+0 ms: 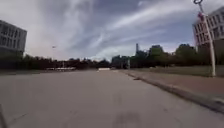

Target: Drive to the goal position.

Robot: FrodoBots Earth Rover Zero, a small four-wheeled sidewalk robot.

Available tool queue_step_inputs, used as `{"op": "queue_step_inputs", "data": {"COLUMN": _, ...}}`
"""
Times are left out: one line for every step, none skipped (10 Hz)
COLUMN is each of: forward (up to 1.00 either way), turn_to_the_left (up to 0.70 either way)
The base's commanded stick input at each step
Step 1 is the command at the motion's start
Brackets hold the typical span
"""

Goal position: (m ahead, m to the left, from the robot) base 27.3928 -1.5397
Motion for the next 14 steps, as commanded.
{"op": "queue_step_inputs", "data": {"forward": 1.00, "turn_to_the_left": 0.00}}
{"op": "queue_step_inputs", "data": {"forward": 1.00, "turn_to_the_left": 0.00}}
{"op": "queue_step_inputs", "data": {"forward": 1.00, "turn_to_the_left": -0.09}}
{"op": "queue_step_inputs", "data": {"forward": 1.00, "turn_to_the_left": -0.04}}
{"op": "queue_step_inputs", "data": {"forward": 1.00, "turn_to_the_left": 0.00}}
{"op": "queue_step_inputs", "data": {"forward": 1.00, "turn_to_the_left": -0.02}}
{"op": "queue_step_inputs", "data": {"forward": 1.00, "turn_to_the_left": -0.27}}
{"op": "queue_step_inputs", "data": {"forward": 1.00, "turn_to_the_left": -0.38}}
{"op": "queue_step_inputs", "data": {"forward": 1.00, "turn_to_the_left": -0.22}}
{"op": "queue_step_inputs", "data": {"forward": 1.00, "turn_to_the_left": 0.00}}
{"op": "queue_step_inputs", "data": {"forward": 1.00, "turn_to_the_left": 0.00}}
{"op": "queue_step_inputs", "data": {"forward": 1.00, "turn_to_the_left": 0.00}}
{"op": "queue_step_inputs", "data": {"forward": 1.00, "turn_to_the_left": 0.00}}
{"op": "queue_step_inputs", "data": {"forward": 1.00, "turn_to_the_left": 0.00}}
